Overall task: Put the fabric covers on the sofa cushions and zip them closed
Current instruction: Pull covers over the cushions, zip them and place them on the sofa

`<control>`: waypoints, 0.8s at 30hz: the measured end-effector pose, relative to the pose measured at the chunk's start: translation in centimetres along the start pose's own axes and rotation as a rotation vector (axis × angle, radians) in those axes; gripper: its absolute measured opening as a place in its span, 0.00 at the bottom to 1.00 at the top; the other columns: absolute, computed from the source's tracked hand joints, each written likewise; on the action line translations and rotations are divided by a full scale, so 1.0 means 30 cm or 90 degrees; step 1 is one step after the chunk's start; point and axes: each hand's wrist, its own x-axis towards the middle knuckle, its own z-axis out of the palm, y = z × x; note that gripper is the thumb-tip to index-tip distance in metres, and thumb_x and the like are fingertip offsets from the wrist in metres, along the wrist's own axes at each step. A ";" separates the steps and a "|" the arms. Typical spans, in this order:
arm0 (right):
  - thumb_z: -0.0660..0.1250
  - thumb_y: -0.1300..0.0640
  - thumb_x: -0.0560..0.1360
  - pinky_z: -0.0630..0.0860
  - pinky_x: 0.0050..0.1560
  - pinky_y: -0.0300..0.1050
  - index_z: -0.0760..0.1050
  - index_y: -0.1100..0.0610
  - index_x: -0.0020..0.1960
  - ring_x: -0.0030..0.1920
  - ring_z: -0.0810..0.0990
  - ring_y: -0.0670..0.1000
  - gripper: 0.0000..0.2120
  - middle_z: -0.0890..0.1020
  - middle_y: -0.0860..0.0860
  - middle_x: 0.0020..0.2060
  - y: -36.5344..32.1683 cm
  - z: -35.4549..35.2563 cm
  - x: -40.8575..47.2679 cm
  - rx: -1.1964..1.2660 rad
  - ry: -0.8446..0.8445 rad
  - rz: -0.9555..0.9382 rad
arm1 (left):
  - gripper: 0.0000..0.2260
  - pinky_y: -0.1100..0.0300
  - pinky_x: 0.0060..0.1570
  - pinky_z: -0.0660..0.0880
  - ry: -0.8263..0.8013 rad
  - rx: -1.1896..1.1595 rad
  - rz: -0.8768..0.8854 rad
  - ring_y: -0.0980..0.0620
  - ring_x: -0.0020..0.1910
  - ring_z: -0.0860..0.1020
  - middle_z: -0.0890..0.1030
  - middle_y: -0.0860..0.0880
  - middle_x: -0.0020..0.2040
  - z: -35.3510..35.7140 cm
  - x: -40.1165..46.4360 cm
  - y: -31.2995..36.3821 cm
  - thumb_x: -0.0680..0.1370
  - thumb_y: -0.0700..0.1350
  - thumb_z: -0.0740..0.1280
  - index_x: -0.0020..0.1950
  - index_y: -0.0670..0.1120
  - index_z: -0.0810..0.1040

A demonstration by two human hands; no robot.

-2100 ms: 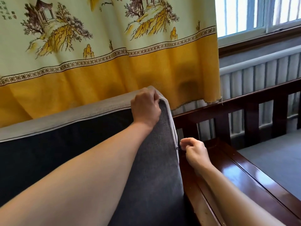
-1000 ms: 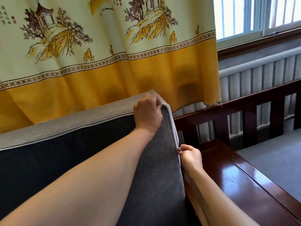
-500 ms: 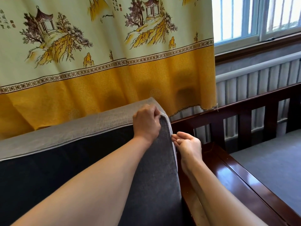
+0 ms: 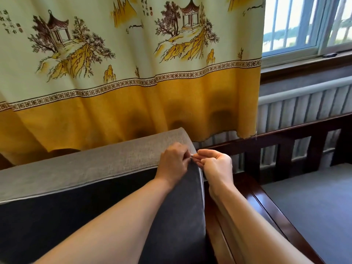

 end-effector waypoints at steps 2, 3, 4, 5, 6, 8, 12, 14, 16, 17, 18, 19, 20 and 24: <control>0.58 0.72 0.71 0.80 0.53 0.49 0.79 0.56 0.46 0.46 0.83 0.50 0.15 0.84 0.53 0.40 -0.016 0.016 -0.008 -0.052 -0.016 -0.016 | 0.04 0.71 0.36 0.62 -0.002 0.017 -0.019 0.56 0.41 0.70 0.77 0.46 0.46 -0.005 -0.005 0.000 0.75 0.44 0.69 0.43 0.44 0.78; 0.58 0.71 0.71 0.80 0.53 0.49 0.79 0.56 0.47 0.46 0.83 0.50 0.16 0.84 0.52 0.40 -0.021 0.023 -0.009 -0.070 -0.022 -0.020 | 0.05 0.70 0.38 0.63 0.005 0.039 -0.023 0.56 0.43 0.71 0.77 0.47 0.48 -0.011 -0.013 -0.001 0.75 0.45 0.69 0.45 0.44 0.78; 0.58 0.71 0.71 0.80 0.53 0.50 0.79 0.57 0.48 0.47 0.82 0.51 0.16 0.84 0.53 0.41 -0.025 0.027 -0.010 -0.083 -0.029 -0.024 | 0.06 0.68 0.40 0.65 0.012 0.073 -0.016 0.55 0.45 0.71 0.75 0.48 0.51 -0.019 -0.026 0.000 0.75 0.47 0.70 0.48 0.45 0.78; 0.58 0.71 0.71 0.80 0.53 0.50 0.79 0.57 0.50 0.47 0.82 0.51 0.16 0.84 0.53 0.41 -0.026 0.029 -0.011 -0.096 -0.035 -0.027 | 0.09 0.67 0.42 0.66 0.009 0.115 -0.003 0.53 0.49 0.72 0.74 0.49 0.55 -0.027 -0.042 0.000 0.74 0.47 0.70 0.53 0.47 0.76; 0.57 0.72 0.71 0.79 0.54 0.51 0.79 0.58 0.50 0.48 0.82 0.51 0.16 0.84 0.52 0.41 -0.027 0.030 -0.012 -0.106 -0.040 -0.028 | 0.13 0.65 0.44 0.67 -0.001 0.157 0.005 0.52 0.52 0.72 0.72 0.49 0.58 -0.034 -0.060 -0.007 0.74 0.46 0.70 0.57 0.48 0.74; 0.57 0.72 0.71 0.79 0.56 0.51 0.78 0.57 0.49 0.48 0.82 0.51 0.17 0.84 0.51 0.41 -0.026 0.028 -0.018 -0.116 -0.048 -0.026 | 0.17 0.62 0.47 0.67 -0.030 0.239 -0.007 0.50 0.57 0.70 0.69 0.48 0.61 -0.063 -0.100 -0.035 0.73 0.43 0.69 0.60 0.48 0.72; 0.57 0.72 0.72 0.77 0.58 0.50 0.77 0.58 0.53 0.50 0.81 0.50 0.17 0.83 0.51 0.43 -0.023 0.025 -0.036 -0.131 -0.048 -0.032 | 0.09 0.59 0.33 0.67 -0.004 0.291 -0.062 0.46 0.44 0.75 0.76 0.45 0.48 -0.132 -0.158 -0.114 0.65 0.39 0.74 0.42 0.44 0.79; 0.57 0.72 0.72 0.77 0.58 0.50 0.76 0.58 0.54 0.50 0.81 0.50 0.17 0.83 0.51 0.45 -0.020 0.027 -0.042 -0.145 -0.032 -0.043 | 0.05 0.61 0.30 0.65 -0.005 0.276 -0.073 0.48 0.39 0.74 0.76 0.46 0.42 -0.155 -0.162 -0.129 0.68 0.38 0.73 0.38 0.44 0.78; 0.57 0.72 0.72 0.76 0.59 0.49 0.75 0.57 0.55 0.52 0.80 0.50 0.18 0.82 0.51 0.46 -0.019 0.033 -0.054 -0.157 -0.025 -0.049 | 0.01 0.62 0.34 0.65 -0.020 0.261 -0.076 0.50 0.41 0.74 0.76 0.48 0.44 -0.168 -0.151 -0.134 0.74 0.39 0.69 0.43 0.44 0.79; 0.57 0.72 0.72 0.76 0.59 0.48 0.75 0.58 0.56 0.52 0.80 0.50 0.19 0.82 0.51 0.47 -0.020 0.040 -0.062 -0.165 -0.022 -0.049 | 0.02 0.63 0.36 0.66 -0.023 0.260 -0.071 0.51 0.43 0.74 0.77 0.48 0.46 -0.174 -0.147 -0.138 0.76 0.41 0.67 0.46 0.45 0.80; 0.57 0.72 0.72 0.75 0.59 0.46 0.75 0.58 0.57 0.53 0.79 0.51 0.19 0.82 0.51 0.48 -0.021 0.047 -0.067 -0.173 -0.018 -0.052 | 0.03 0.63 0.38 0.66 -0.024 0.259 -0.068 0.51 0.44 0.74 0.77 0.48 0.47 -0.176 -0.142 -0.143 0.76 0.41 0.66 0.47 0.45 0.80; 0.57 0.72 0.72 0.75 0.58 0.45 0.75 0.59 0.58 0.53 0.79 0.51 0.19 0.82 0.51 0.48 -0.024 0.053 -0.072 -0.182 -0.012 -0.052 | 0.04 0.64 0.39 0.66 -0.027 0.254 -0.068 0.52 0.44 0.75 0.77 0.49 0.47 -0.177 -0.138 -0.150 0.77 0.42 0.66 0.48 0.46 0.80; 0.57 0.72 0.72 0.75 0.58 0.44 0.75 0.59 0.58 0.53 0.79 0.50 0.19 0.82 0.52 0.49 -0.026 0.059 -0.074 -0.192 -0.004 -0.049 | 0.04 0.64 0.39 0.65 -0.032 0.248 -0.067 0.52 0.45 0.75 0.77 0.49 0.48 -0.179 -0.134 -0.155 0.77 0.42 0.66 0.48 0.46 0.80; 0.58 0.71 0.72 0.74 0.61 0.48 0.75 0.59 0.58 0.54 0.78 0.51 0.18 0.82 0.52 0.48 -0.038 0.109 -0.079 -0.232 0.004 -0.043 | 0.05 0.65 0.41 0.66 -0.053 0.224 -0.042 0.52 0.46 0.75 0.77 0.48 0.49 -0.190 -0.122 -0.180 0.77 0.43 0.66 0.50 0.46 0.80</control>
